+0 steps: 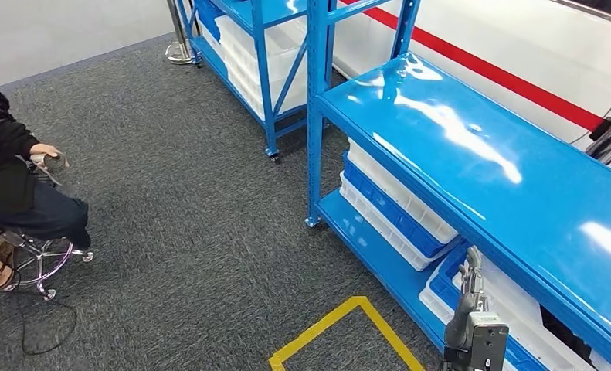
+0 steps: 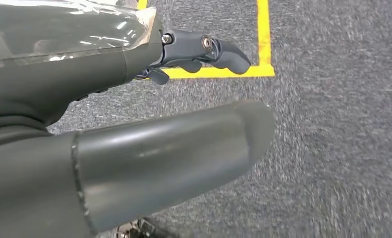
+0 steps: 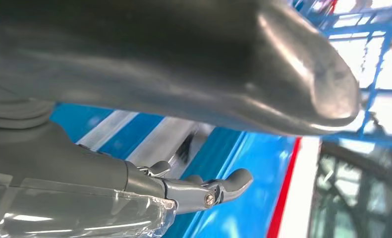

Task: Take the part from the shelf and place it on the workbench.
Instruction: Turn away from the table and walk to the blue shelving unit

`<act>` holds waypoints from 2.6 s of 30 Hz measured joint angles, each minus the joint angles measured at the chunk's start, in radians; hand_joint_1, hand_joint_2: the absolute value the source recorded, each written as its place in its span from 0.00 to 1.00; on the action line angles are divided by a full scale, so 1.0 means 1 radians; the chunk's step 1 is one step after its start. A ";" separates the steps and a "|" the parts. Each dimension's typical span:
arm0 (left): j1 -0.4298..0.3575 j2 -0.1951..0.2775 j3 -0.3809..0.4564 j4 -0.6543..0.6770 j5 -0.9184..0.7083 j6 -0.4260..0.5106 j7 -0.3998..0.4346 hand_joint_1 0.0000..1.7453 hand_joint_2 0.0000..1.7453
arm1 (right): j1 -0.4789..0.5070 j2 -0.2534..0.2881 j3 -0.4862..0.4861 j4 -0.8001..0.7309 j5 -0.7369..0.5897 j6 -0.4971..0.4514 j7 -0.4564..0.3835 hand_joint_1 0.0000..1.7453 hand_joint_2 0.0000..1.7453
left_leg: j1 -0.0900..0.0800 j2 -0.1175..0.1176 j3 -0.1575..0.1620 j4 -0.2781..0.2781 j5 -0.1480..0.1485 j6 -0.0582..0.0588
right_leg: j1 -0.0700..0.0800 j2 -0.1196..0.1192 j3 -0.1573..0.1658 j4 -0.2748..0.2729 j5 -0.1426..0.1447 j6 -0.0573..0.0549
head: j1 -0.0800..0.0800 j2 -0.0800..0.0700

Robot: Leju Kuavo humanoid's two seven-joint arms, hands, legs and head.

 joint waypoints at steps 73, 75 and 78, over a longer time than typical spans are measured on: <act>0.009 0.005 0.026 0.043 -0.108 0.019 0.133 0.00 0.00 | -0.279 -0.151 -0.371 1.383 0.694 -0.331 0.810 0.00 0.00 | 0.012 -0.184 0.009 0.009 -0.011 -0.023 | 0.007 0.167 0.035 -0.059 0.036 -0.045 | -0.007 0.000; 0.007 0.006 0.025 0.043 -0.111 0.018 0.130 0.00 0.00 | -0.277 -0.152 -0.376 1.384 0.689 -0.338 0.804 0.00 0.00 | 0.006 -0.165 0.010 0.003 -0.009 -0.012 | 0.008 0.187 0.022 -0.061 0.041 -0.029 | -0.007 0.000; 0.006 0.005 0.022 0.044 -0.113 0.018 0.127 0.00 0.00 | -0.277 -0.154 -0.384 1.385 0.698 -0.357 0.781 0.00 0.00 | 0.005 -0.128 0.012 -0.013 0.004 0.015 | 0.009 0.133 -0.017 0.004 0.007 -0.026 | -0.002 0.000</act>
